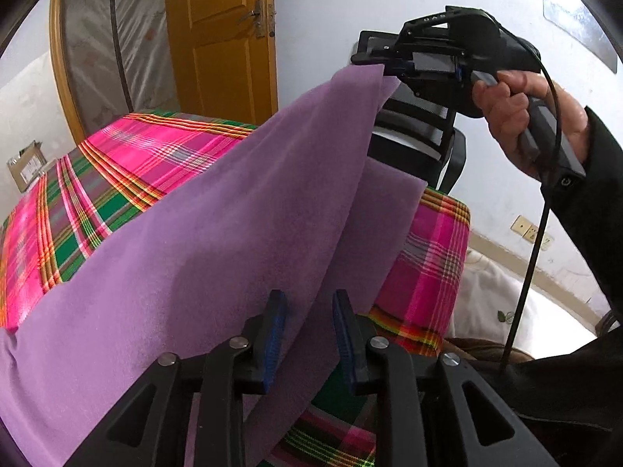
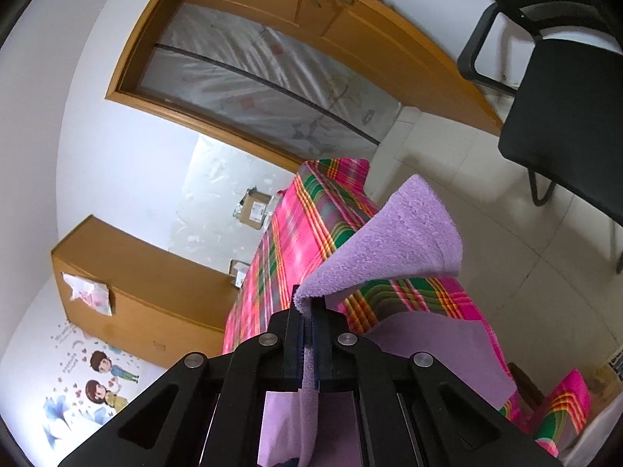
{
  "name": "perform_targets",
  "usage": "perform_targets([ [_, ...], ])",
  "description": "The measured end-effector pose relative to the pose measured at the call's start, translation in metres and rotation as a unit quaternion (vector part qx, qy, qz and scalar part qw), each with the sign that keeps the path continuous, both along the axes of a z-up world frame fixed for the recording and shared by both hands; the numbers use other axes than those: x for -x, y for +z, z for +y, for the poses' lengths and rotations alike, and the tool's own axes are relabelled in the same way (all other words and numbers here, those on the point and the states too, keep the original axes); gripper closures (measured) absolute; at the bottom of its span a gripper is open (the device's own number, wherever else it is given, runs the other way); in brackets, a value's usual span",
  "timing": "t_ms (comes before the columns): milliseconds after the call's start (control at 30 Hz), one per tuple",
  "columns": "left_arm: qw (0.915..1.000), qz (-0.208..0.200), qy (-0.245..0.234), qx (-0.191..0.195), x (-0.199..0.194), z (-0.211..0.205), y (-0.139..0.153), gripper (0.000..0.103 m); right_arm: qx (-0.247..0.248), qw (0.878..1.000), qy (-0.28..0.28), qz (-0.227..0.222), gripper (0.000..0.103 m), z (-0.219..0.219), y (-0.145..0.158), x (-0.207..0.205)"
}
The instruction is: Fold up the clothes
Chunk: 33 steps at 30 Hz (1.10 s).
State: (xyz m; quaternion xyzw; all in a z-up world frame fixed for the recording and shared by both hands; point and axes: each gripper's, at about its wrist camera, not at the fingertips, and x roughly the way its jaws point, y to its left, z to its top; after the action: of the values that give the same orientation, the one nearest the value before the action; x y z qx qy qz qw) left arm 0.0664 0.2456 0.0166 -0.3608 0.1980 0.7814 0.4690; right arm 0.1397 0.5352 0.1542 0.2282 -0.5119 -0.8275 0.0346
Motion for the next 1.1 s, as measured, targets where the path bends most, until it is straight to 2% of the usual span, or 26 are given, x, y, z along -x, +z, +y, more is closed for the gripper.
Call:
perform_targets([
  [67,0.9999,-0.005,0.006,-0.015,0.004,-0.005,0.006,0.098,-0.002,1.000,-0.001,0.000,0.100,0.001,0.000,0.000],
  [133,0.9991,-0.015,0.011,-0.039,0.007,-0.013,0.015,0.099,-0.003,1.000,-0.003,-0.001,0.100,0.002,0.000,-0.001],
  [400,0.9951,-0.013,0.012,-0.097,0.007,-0.033,0.052,0.100,-0.011,1.000,-0.003,0.016,0.100,0.003,0.013,-0.008],
  [533,0.9936,-0.033,-0.004,-0.108,0.000,-0.034,0.053,0.100,-0.027,0.999,-0.005,0.018,0.100,0.003,0.018,-0.023],
  [667,0.9940,-0.064,-0.018,-0.087,-0.003,-0.027,0.031,0.100,-0.006,0.999,-0.018,-0.034,0.100,0.011,-0.021,-0.039],
  [833,0.9926,-0.103,-0.025,-0.058,-0.002,-0.019,0.005,0.100,0.077,0.990,-0.032,-0.118,0.095,0.020,-0.092,-0.051],
  [933,0.9919,-0.108,-0.027,-0.061,-0.002,-0.018,0.004,0.100,0.114,0.985,-0.038,-0.125,0.083,0.024,-0.113,-0.057],
  [1000,0.9915,-0.112,-0.027,-0.062,0.001,-0.018,0.003,0.100,0.122,0.984,-0.044,-0.119,0.077,0.026,-0.115,-0.057],
  [1100,0.9909,-0.116,-0.024,-0.064,0.004,-0.019,0.001,0.100,0.128,0.984,-0.055,-0.107,0.076,0.030,-0.113,-0.055],
])
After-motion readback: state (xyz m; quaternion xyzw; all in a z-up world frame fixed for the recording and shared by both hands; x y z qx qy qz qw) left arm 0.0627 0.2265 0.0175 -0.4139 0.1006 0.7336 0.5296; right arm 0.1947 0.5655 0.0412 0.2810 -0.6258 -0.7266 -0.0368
